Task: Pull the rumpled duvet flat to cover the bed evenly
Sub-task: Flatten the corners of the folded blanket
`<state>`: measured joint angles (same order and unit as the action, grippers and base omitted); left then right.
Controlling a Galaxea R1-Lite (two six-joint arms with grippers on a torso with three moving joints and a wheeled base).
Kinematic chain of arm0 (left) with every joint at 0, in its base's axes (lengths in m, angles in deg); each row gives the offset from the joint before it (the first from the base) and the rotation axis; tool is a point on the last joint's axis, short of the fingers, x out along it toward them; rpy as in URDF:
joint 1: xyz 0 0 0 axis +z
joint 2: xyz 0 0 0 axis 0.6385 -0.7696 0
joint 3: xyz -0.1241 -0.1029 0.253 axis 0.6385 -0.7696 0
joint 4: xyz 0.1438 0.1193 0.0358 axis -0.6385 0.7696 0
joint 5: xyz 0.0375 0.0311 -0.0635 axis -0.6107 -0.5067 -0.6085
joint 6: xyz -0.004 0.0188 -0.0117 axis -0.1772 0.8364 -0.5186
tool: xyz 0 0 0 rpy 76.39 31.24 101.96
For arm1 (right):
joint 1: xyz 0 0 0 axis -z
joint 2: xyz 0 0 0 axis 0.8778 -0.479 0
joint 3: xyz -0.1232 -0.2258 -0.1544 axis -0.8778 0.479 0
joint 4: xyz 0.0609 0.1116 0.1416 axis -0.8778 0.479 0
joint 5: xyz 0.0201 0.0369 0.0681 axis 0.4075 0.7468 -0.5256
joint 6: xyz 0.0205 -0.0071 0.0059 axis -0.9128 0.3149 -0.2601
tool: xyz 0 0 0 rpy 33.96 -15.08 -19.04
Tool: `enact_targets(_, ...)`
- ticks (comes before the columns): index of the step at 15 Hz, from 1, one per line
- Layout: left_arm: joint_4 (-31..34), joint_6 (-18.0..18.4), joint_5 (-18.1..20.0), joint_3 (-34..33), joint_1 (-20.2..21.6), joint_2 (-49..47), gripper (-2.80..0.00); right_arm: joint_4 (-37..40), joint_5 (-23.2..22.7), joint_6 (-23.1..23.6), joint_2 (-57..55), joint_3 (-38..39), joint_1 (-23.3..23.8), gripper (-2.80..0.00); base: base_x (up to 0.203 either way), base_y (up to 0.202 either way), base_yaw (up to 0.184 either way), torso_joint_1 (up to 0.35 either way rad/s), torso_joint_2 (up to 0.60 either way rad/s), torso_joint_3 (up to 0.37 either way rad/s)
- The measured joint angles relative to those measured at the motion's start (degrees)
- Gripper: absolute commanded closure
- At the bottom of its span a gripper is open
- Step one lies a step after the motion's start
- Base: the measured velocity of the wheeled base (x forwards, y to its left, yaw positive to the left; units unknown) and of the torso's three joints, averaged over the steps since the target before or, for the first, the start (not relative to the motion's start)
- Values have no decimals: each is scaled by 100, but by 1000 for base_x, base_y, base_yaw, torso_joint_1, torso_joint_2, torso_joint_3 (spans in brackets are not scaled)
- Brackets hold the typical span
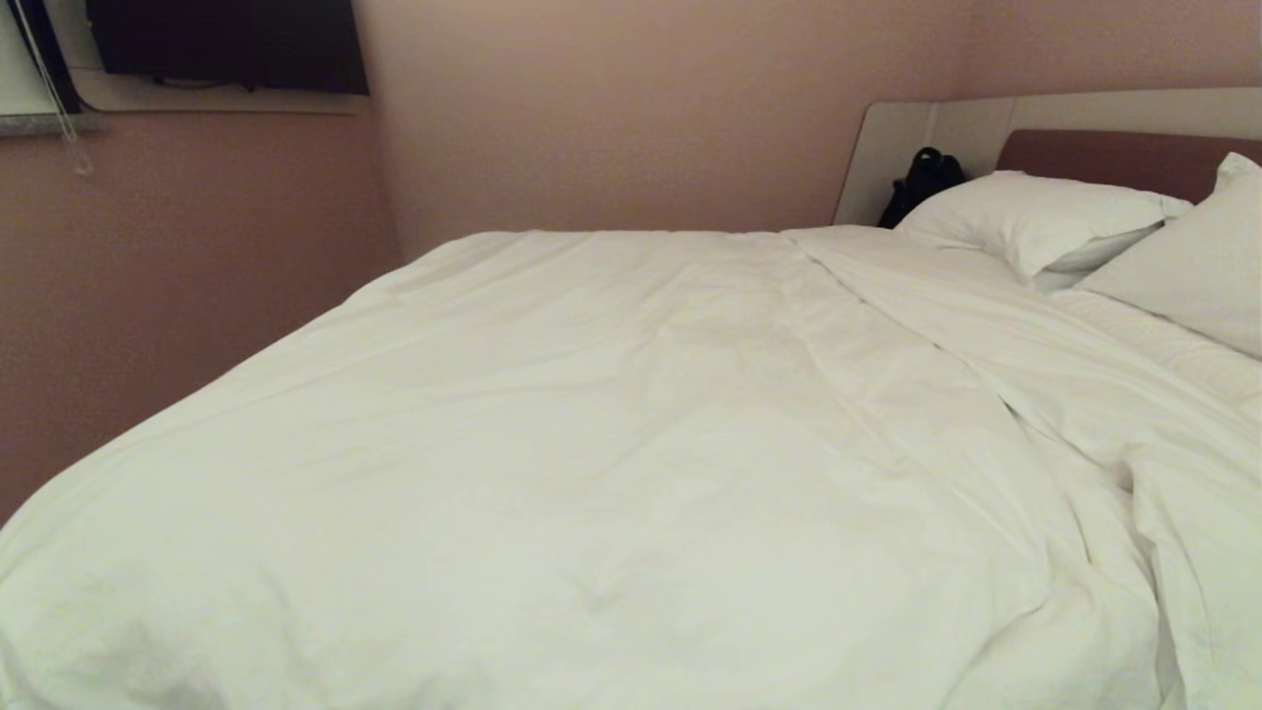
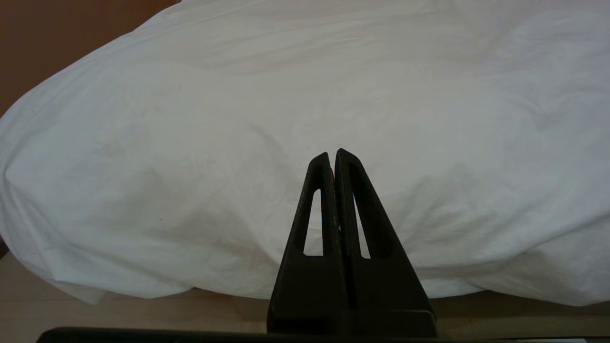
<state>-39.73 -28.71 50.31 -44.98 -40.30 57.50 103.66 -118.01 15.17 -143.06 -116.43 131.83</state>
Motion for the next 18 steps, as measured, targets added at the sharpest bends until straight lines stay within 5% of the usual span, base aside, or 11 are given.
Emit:
enact_targets(2, 0, 0, 2, 0, 0, 0, 0, 396, -162, -9, 546, 7, -691, -280, 0, 0, 0, 0, 0, 0)
enact_targets(3, -2, 0, 1, 0, 0, 0, 0, 601, -217, -48, 761, 11, -1092, 0, 0, 0, 0, 0, 0, 0)
enact_targets(10, -2, 0, 2, 0, 0, 0, 0, 1126, 199, -1019, 1152, 108, -4036, 0, 0, 0, 0, 0, 0, 0)
enact_targets(18, -2, -1, 2, 0, 0, 0, 0, -131, 2180, -3318, 1038, 581, -5341, 0, 0, 0, 0, 0, 0, 0)
